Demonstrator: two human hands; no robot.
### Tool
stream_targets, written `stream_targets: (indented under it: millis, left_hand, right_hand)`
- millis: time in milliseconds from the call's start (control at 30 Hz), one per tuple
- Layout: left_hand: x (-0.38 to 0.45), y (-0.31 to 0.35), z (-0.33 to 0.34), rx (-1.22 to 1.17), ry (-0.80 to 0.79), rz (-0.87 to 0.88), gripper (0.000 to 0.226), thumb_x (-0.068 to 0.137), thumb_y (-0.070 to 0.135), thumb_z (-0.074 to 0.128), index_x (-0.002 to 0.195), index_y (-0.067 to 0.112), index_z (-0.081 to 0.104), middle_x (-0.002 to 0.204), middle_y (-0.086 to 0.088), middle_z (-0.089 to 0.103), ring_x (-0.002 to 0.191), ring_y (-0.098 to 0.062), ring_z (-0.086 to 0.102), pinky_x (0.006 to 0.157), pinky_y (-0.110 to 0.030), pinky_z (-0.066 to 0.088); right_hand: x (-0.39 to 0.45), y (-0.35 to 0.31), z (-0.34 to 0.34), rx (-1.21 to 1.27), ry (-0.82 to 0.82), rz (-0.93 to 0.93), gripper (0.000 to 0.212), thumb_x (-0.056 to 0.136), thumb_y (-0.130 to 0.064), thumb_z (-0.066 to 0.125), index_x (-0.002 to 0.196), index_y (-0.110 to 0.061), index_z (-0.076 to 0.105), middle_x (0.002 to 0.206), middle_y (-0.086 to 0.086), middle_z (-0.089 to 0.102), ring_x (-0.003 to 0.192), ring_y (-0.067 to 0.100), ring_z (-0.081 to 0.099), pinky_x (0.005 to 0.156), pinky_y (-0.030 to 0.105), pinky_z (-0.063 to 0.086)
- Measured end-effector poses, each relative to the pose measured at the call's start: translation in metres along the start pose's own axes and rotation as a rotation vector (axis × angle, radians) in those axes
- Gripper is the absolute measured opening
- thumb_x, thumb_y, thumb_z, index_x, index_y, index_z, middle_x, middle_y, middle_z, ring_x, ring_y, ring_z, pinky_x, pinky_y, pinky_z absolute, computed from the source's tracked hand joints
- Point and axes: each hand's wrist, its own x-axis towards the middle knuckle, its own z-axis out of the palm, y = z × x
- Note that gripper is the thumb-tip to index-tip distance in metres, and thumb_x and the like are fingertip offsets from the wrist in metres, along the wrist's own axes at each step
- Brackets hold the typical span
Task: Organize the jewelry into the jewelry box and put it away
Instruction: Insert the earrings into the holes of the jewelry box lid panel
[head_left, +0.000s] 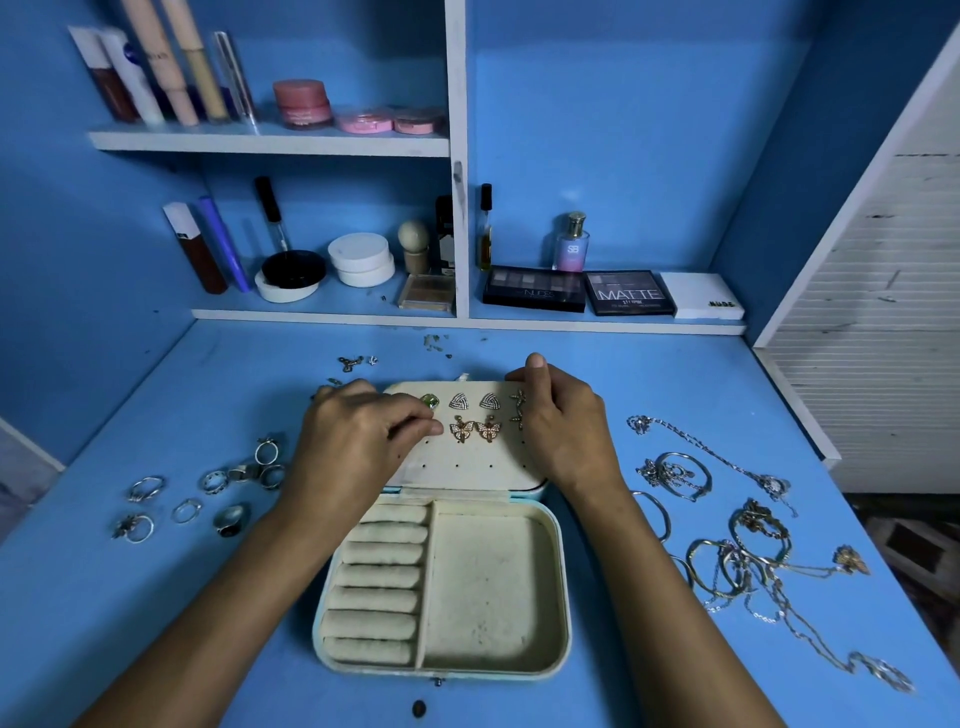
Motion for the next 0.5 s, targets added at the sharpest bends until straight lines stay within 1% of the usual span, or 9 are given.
stream_targets:
  millis: [100, 200, 300, 333, 433, 500]
  left_hand:
    - [-0.001, -0.002, 0.001, 0.005, -0.004, 0.022, 0.015, 0.074, 0.038, 0.075, 0.071, 0.024, 0.078, 0.065, 0.013, 0.070, 0.060, -0.015, 0.059, 0.067, -0.030, 0.044]
    - [0.001, -0.003, 0.000, -0.010, -0.009, 0.021, 0.024, 0.079, 0.045, 0.068, 0.073, 0.024, 0.078, 0.074, 0.012, 0.072, 0.065, -0.014, 0.062, 0.066, -0.032, 0.045]
    - [0.005, -0.006, -0.004, -0.124, 0.038, -0.024, 0.021, 0.080, 0.041, 0.074, 0.075, 0.020, 0.079, 0.075, 0.008, 0.070, 0.065, -0.005, 0.056, 0.066, -0.027, 0.048]
    - [0.007, -0.008, -0.005, -0.150, 0.053, -0.049, 0.020, 0.079, 0.038, 0.077, 0.077, 0.019, 0.080, 0.075, 0.007, 0.069, 0.066, -0.006, 0.055, 0.066, -0.026, 0.048]
    - [0.014, -0.018, -0.006, -0.165, 0.044, -0.123, 0.014, 0.079, 0.029, 0.080, 0.084, 0.016, 0.079, 0.082, 0.004, 0.068, 0.072, -0.016, 0.058, 0.071, -0.030, 0.049]
    - [0.015, -0.022, -0.004, -0.191, 0.004, -0.198, 0.015, 0.082, 0.024, 0.079, 0.095, 0.017, 0.077, 0.093, 0.005, 0.067, 0.081, -0.015, 0.057, 0.079, -0.029, 0.048]
  right_hand:
    - [0.000, 0.000, 0.000, 0.001, -0.001, 0.000, 0.048, 0.107, -0.043, 0.031, 0.110, -0.019, 0.073, 0.093, -0.005, 0.068, 0.095, 0.014, 0.060, 0.078, 0.026, 0.041]
    - [0.000, 0.000, -0.001, -0.003, -0.002, 0.004, 0.048, 0.107, -0.043, 0.031, 0.109, -0.019, 0.073, 0.091, -0.005, 0.067, 0.093, 0.013, 0.059, 0.076, 0.026, 0.039]
    - [0.000, 0.000, -0.001, 0.001, -0.001, 0.003, 0.048, 0.107, -0.043, 0.031, 0.109, -0.019, 0.073, 0.092, -0.005, 0.067, 0.094, 0.013, 0.059, 0.077, 0.026, 0.040]
    - [0.000, 0.000, -0.001, 0.003, 0.000, 0.005, 0.048, 0.107, -0.043, 0.031, 0.109, -0.019, 0.073, 0.094, -0.005, 0.068, 0.095, 0.013, 0.060, 0.078, 0.026, 0.040]
    - [0.001, 0.001, 0.000, 0.004, 0.003, 0.005, 0.048, 0.106, -0.044, 0.031, 0.109, -0.019, 0.073, 0.095, -0.004, 0.069, 0.096, 0.014, 0.060, 0.079, 0.027, 0.041]
    - [0.001, 0.001, 0.000, 0.000, 0.008, 0.006, 0.049, 0.106, -0.044, 0.032, 0.109, -0.019, 0.073, 0.094, -0.004, 0.069, 0.096, 0.015, 0.060, 0.079, 0.027, 0.042]
